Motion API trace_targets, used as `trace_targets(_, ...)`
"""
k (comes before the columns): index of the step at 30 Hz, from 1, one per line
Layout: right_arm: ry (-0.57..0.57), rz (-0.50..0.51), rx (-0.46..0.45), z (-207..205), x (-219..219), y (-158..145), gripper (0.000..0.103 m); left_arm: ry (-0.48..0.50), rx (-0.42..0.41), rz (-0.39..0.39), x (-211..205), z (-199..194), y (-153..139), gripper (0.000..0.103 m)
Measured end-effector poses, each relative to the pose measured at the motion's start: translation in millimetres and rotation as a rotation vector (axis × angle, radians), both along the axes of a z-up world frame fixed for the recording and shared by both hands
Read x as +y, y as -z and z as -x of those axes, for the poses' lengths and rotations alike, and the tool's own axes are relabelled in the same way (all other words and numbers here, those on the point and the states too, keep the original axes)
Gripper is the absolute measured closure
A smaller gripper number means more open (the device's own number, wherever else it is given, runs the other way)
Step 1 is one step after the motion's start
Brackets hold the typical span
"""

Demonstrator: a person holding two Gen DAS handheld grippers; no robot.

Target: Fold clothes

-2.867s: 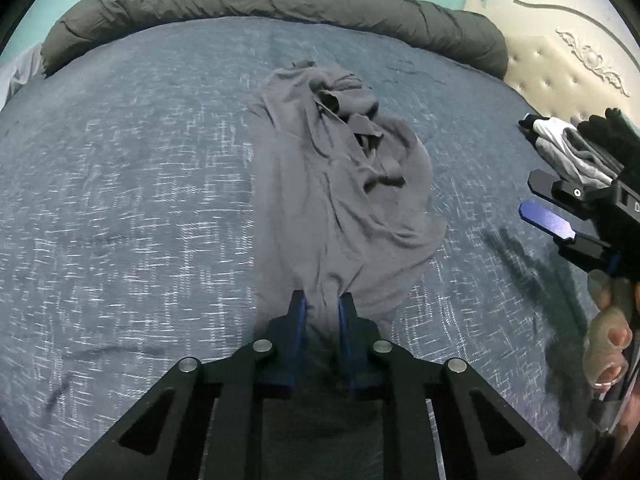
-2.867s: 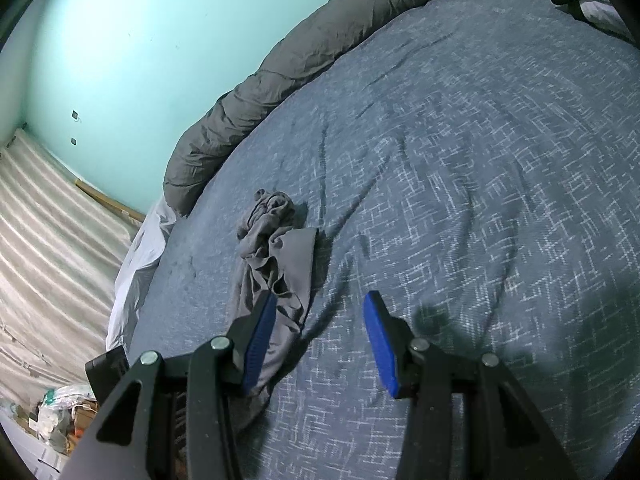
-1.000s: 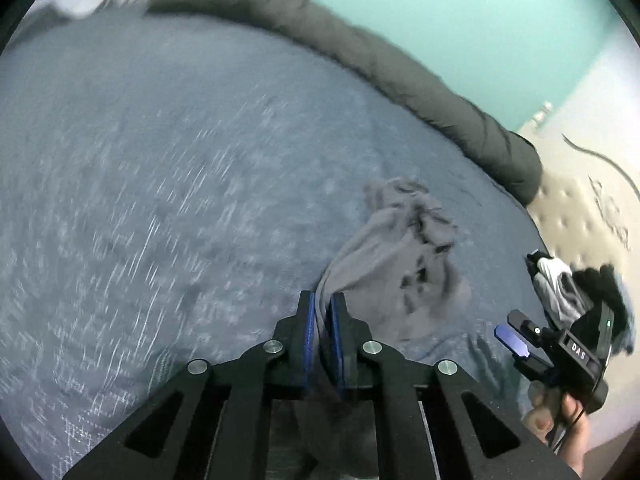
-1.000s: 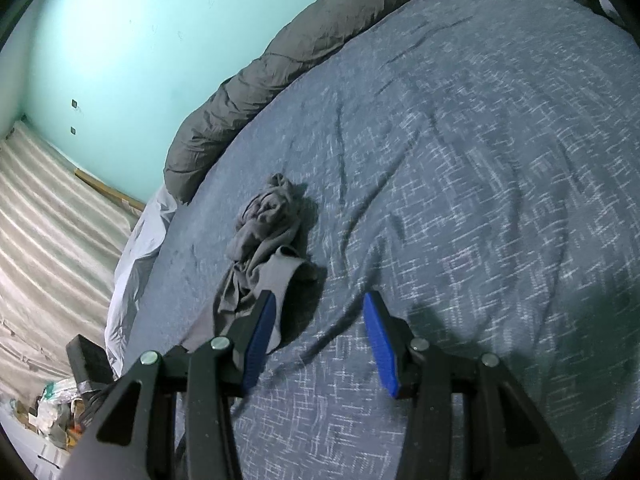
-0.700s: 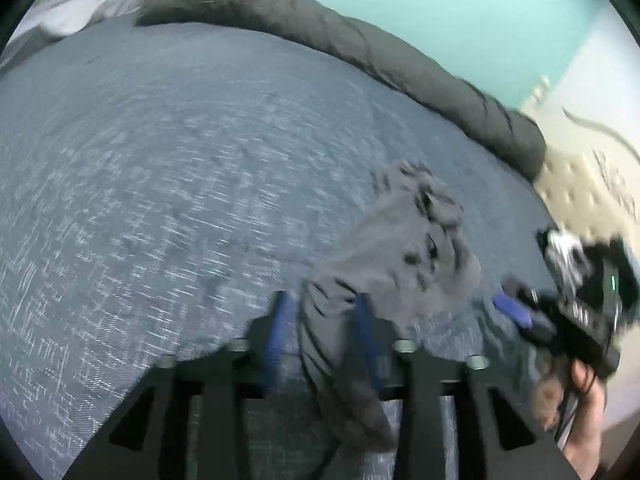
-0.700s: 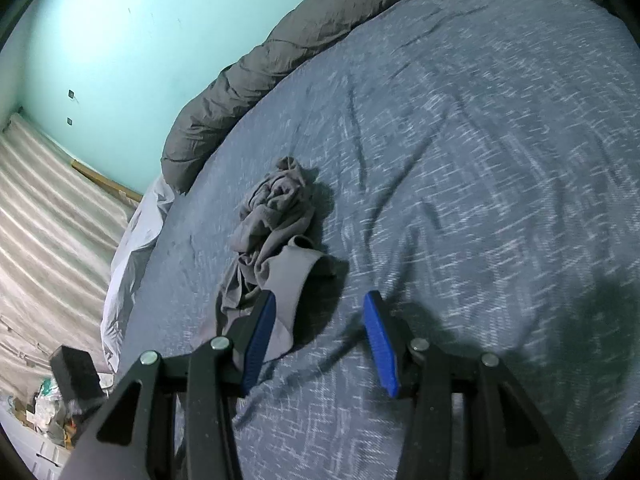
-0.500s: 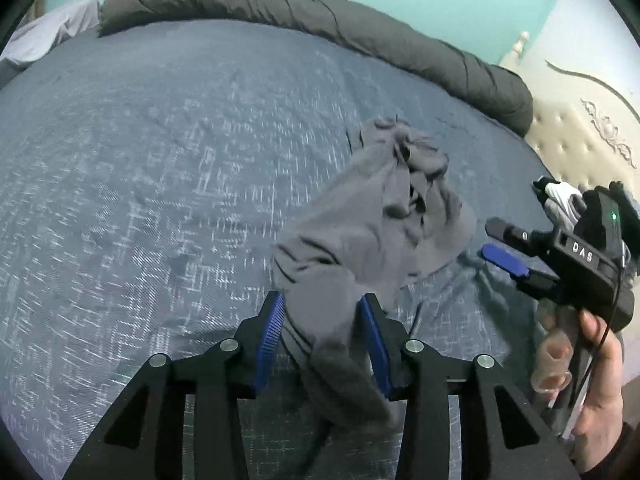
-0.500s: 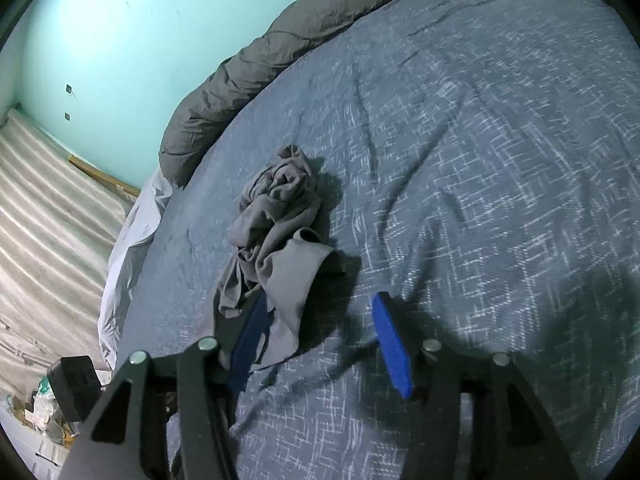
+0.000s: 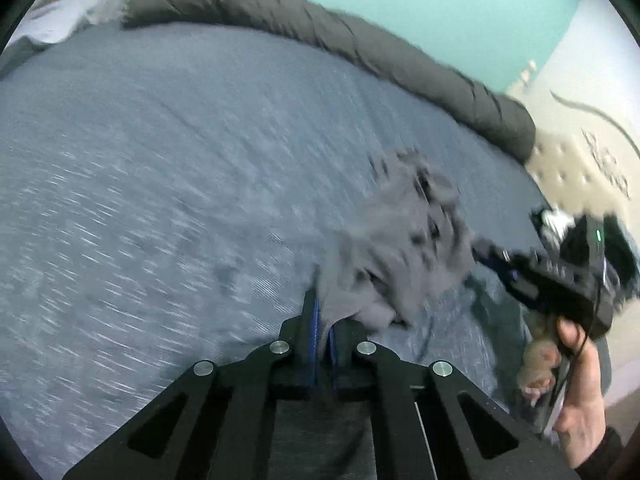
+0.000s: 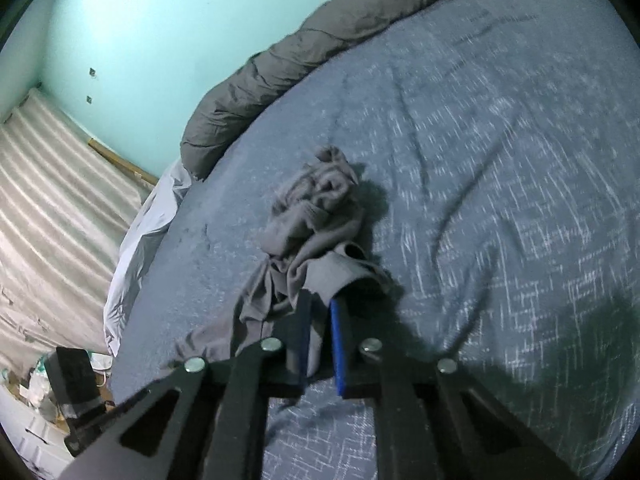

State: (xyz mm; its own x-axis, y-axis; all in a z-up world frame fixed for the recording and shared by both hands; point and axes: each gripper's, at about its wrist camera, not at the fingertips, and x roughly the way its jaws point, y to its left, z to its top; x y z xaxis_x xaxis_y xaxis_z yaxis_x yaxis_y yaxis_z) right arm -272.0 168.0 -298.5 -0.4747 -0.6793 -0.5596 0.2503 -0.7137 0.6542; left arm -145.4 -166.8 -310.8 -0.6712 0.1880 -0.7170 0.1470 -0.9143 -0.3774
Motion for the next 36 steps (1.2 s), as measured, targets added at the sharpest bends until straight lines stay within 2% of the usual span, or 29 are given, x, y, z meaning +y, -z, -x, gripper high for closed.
trace_targets(2,-0.002,-0.008,-0.003,0,0,1,0.096,-0.056,-0.023,-0.008,-12,1,4,0.096)
trace_targets(3,0.001,-0.012,-0.010,0,0,3,0.096,-0.095,-0.053,0.016,-16,3,9,0.096)
trace_targets(5,0.006,-0.004,-0.022,1,3,6,0.096,-0.143,-0.089,0.071,-14,9,13,0.083)
trace_targets(6,0.007,0.000,-0.026,1,4,7,0.096,-0.139,-0.084,0.072,-12,10,12,0.082)
trace_targets(10,0.000,-0.004,-0.019,1,3,5,0.096,-0.050,-0.005,0.095,17,20,-7,0.076)
trace_targets(12,-0.008,-0.004,-0.020,1,1,5,0.096,0.017,0.020,0.086,40,32,-12,0.067)
trace_targets(13,-0.012,-0.006,-0.021,0,0,5,0.096,0.051,0.016,0.084,48,37,-12,0.057)
trace_targets(14,-0.016,-0.006,-0.022,0,0,5,0.096,0.077,0.007,0.083,54,41,-10,0.053)
trace_targets(18,-0.024,0.001,-0.026,0,2,6,0.096,0.144,-0.022,0.131,78,62,0,0.053)
trace_targets(22,-0.027,0.007,-0.029,2,5,7,0.096,0.138,-0.056,0.127,79,77,17,0.054)
trace_targets(24,-0.029,0.008,-0.029,1,6,7,0.096,0.138,-0.068,0.123,78,82,22,0.065)
trace_targets(25,-0.029,0.008,-0.030,1,6,7,0.096,0.140,-0.075,0.120,77,86,24,0.090)
trace_targets(26,-0.030,0.009,-0.030,1,7,7,0.096,0.139,-0.070,0.113,75,89,23,0.102)
trace_targets(31,-0.033,0.011,-0.032,0,9,8,0.096,0.071,0.042,0.024,45,86,-9,0.102)
trace_targets(36,-0.041,0.003,-0.026,0,8,8,0.096,-0.096,0.126,0.009,2,80,-25,0.102)
